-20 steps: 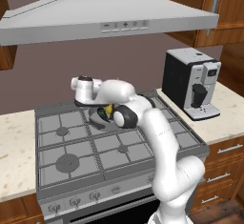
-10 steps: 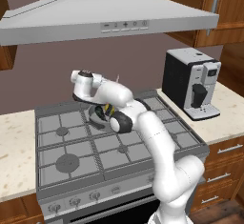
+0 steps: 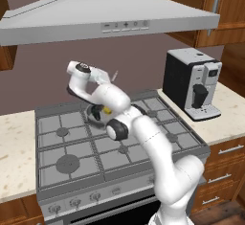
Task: Put the eggplant and lemon in the pot. Retrieve the spatula and lightly stir the vegetables in the pot.
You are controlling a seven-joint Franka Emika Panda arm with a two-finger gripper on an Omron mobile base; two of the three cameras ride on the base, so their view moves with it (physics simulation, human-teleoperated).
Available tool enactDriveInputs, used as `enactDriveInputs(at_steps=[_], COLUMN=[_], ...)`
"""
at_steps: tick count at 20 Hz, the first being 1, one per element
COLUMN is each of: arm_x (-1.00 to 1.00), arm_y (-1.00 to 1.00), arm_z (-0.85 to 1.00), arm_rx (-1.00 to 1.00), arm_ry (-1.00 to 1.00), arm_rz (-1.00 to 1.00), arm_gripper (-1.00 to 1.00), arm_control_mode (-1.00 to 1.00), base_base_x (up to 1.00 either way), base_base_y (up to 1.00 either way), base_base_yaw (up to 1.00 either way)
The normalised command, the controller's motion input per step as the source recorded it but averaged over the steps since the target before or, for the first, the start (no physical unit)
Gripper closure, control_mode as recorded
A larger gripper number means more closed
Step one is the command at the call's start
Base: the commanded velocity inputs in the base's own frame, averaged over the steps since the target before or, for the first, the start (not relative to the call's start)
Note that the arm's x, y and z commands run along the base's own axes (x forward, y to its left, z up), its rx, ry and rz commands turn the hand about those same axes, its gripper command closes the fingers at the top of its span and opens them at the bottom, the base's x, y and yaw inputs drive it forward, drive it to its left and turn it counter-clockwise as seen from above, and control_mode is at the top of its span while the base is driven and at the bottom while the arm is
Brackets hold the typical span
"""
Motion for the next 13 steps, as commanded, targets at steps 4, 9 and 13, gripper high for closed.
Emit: enactDriveInputs(at_steps=[4,9,13], arm_x=[-0.25,-0.18,-0.28], arm_y=[0.25,0.0,0.0], arm_z=[0.13,0.0,-0.14], arm_rx=[0.08,0.0,0.0], arm_ry=[-0.12,0.0,0.0], arm_rz=[0.0,0.0,0.0], arm_gripper=[1.0,1.0,1.0], arm_control_mode=[-1.0,-1.0,-1.0], base_base_x=[0.0,0.0,0.0], base_base_y=[0.0,0.0,0.0], base_base_yaw=[0.0,0.0,0.0])
